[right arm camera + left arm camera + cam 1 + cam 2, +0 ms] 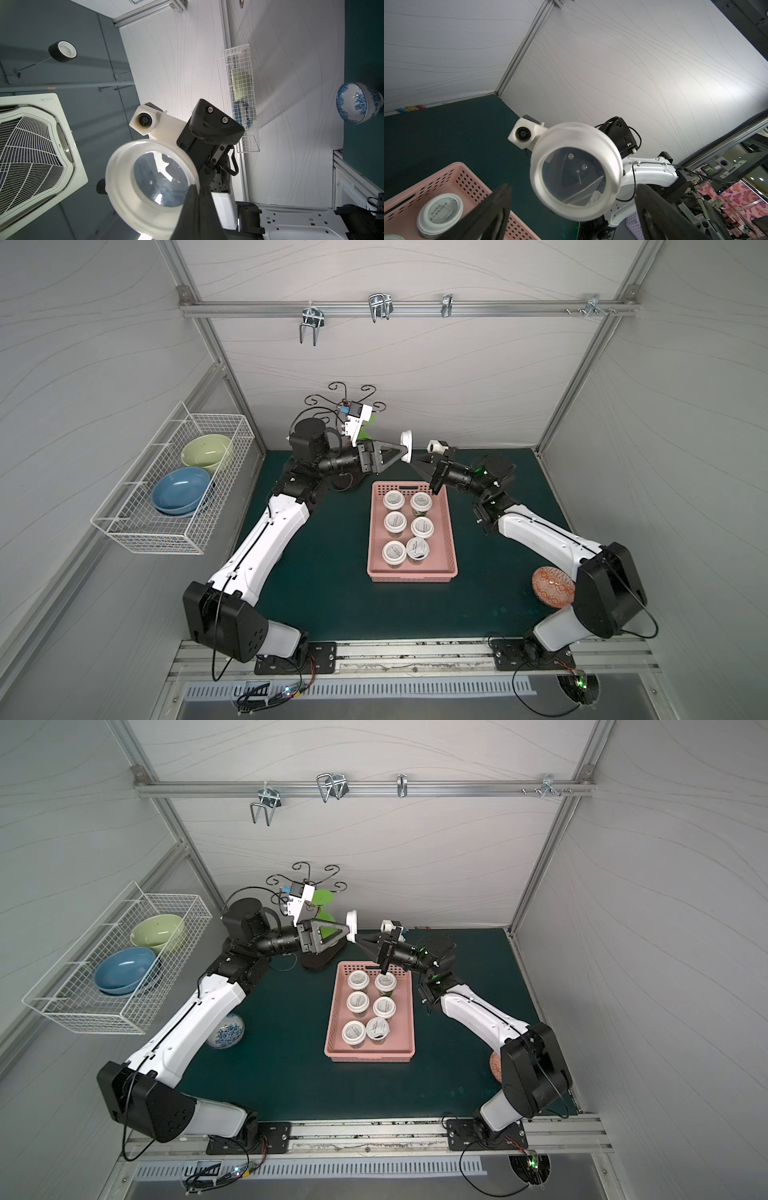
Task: Put the yogurt in the basket
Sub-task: Adjust the yogurt in the basket.
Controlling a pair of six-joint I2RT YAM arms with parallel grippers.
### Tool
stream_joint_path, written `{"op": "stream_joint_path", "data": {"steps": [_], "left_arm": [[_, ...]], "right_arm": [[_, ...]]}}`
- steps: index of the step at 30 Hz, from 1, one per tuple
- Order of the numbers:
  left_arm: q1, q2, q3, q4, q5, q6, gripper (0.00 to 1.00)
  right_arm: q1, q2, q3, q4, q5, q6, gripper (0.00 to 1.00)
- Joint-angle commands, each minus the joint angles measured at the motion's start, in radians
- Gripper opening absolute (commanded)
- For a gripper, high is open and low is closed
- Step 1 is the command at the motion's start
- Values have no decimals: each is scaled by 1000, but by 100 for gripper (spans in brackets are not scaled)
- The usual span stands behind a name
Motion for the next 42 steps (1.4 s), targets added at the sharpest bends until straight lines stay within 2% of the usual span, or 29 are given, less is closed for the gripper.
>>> {"op": "stream_joint_path", "data": {"steps": [1, 17, 34, 37, 42], "left_arm": [[-8, -5, -9, 61, 35, -15, 94], [-11, -12, 1, 61, 37, -23, 87], [-11, -19, -14, 31, 31, -6, 70], [-10, -21, -15, 26, 31, -2, 70], [-11, -19, -17, 8, 29, 17, 70]], "right_arm": [[17, 9, 42, 22, -24, -4, 0], [27, 12, 43, 5, -48, -15, 0], [21, 16, 27, 26, -43, -7, 1], [17, 15, 20, 26, -42, -8, 6], [7, 11, 13, 26, -47, -6, 26]]}}
